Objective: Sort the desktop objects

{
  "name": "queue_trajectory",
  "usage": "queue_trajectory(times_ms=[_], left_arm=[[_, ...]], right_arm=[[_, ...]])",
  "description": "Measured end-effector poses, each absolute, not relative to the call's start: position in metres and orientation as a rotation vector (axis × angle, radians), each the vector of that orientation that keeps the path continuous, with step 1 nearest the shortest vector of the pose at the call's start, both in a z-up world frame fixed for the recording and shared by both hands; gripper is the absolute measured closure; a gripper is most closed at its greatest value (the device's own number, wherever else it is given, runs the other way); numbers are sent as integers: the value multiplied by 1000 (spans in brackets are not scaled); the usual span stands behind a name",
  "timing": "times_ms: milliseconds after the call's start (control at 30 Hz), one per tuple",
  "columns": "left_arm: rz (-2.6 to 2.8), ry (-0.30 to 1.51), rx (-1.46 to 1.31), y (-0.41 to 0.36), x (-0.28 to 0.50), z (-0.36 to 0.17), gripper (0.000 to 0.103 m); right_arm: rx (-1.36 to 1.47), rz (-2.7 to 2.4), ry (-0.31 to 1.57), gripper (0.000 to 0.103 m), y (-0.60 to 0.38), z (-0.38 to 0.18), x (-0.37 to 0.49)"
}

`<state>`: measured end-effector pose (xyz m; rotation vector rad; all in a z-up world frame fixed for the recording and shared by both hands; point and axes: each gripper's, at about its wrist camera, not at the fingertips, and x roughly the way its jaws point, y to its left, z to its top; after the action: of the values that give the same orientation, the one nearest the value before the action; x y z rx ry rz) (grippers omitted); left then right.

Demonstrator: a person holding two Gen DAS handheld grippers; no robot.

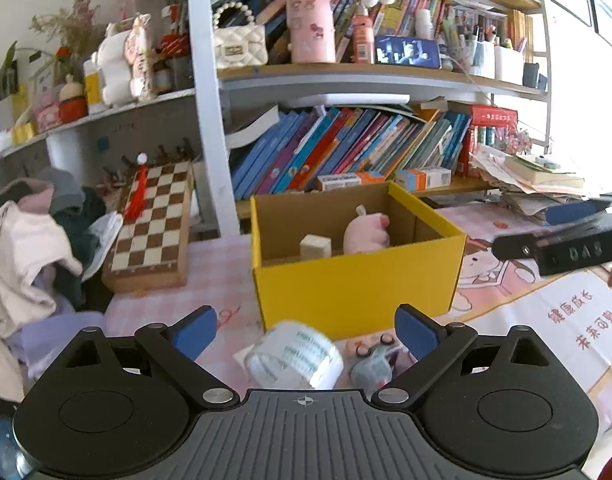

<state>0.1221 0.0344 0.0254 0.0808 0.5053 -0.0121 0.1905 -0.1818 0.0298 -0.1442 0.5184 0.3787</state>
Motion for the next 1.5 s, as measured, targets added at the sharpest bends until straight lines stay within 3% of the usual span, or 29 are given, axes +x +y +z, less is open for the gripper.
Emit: queue_trajectory(times_ms=[767,1500], left_arm=[[-96,626,86,32,86,-8,5],[-106,677,81,39,97,-20,2]], right_arm=[[-190,371,672,3,-150,-23,127],[-267,413,718,3,-123,-31,134]])
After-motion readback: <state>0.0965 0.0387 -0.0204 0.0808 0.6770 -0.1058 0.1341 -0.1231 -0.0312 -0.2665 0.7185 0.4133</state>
